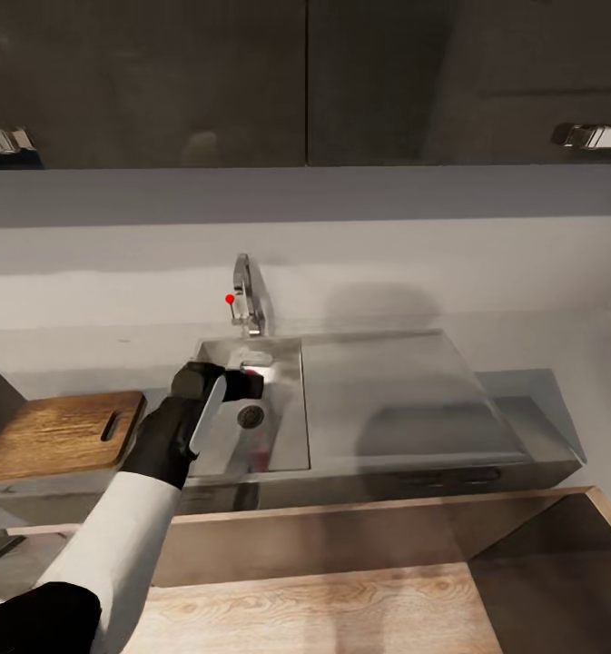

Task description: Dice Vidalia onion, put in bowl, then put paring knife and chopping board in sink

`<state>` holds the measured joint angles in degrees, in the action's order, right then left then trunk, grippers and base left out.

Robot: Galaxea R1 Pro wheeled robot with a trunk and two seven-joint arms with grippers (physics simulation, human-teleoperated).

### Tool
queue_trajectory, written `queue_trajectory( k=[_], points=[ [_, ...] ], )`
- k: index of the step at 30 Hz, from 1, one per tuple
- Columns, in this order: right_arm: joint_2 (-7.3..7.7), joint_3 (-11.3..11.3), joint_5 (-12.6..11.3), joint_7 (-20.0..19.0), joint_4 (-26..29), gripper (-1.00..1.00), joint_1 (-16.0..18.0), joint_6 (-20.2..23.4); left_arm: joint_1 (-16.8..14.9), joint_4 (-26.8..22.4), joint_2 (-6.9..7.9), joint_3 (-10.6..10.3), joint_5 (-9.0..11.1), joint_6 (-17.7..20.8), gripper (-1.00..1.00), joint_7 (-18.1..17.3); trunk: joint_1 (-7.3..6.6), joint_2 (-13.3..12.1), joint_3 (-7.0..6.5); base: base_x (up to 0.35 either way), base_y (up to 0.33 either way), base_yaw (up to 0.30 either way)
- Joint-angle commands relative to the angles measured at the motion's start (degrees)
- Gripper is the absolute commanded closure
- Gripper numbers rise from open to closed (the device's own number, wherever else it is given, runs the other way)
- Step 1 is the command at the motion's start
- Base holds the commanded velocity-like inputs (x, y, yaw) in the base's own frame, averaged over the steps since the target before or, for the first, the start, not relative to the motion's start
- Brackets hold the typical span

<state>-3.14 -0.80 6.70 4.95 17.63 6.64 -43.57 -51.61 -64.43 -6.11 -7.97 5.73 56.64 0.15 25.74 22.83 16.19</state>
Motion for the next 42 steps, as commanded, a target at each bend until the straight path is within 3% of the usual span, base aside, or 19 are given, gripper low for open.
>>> queue_trajectory(
  k=[1,5,13,27,42],
  points=[
    [-0.02,-0.1,0.6,0.5,0.0,-1.0,0.0,-0.1,2.1,-3.8,0.08,0.0,0.3,0.5,1.0,0.1,0.04,0.1,0.0,0.0,0.0,0.0],
    [-0.02,-0.1,0.6,0.5,-0.1,-1.0,0.0,-0.1,7.4,-12.9,0.44,-0.1,0.3,0.9,1.0,0.1,0.04,0.1,-0.37,0.0,0.0,0.0],
    [-0.02,-0.1,0.6,0.5,-0.1,-1.0,0.0,-0.1,11.9,-20.8,1.07,-0.1,0.2,1.1,1.0,0.1,0.04,0.1,-1.1,0.0,0.0,0.0],
    [-0.02,-0.1,0.6,0.6,-0.1,-1.0,0.0,-0.1,12.2,-21.9,1.1,-0.1,0.2,1.1,1.0,0.1,0.04,0.1,-2.32,0.0,0.189,0.022],
    [-0.02,-0.1,0.6,0.6,-0.1,-1.0,0.0,0.0,12.3,-21.5,1.16,-0.1,0.3,1.1,1.0,0.1,0.04,0.1,-2.42,-0.045,0.312,0.006]
  ],
)
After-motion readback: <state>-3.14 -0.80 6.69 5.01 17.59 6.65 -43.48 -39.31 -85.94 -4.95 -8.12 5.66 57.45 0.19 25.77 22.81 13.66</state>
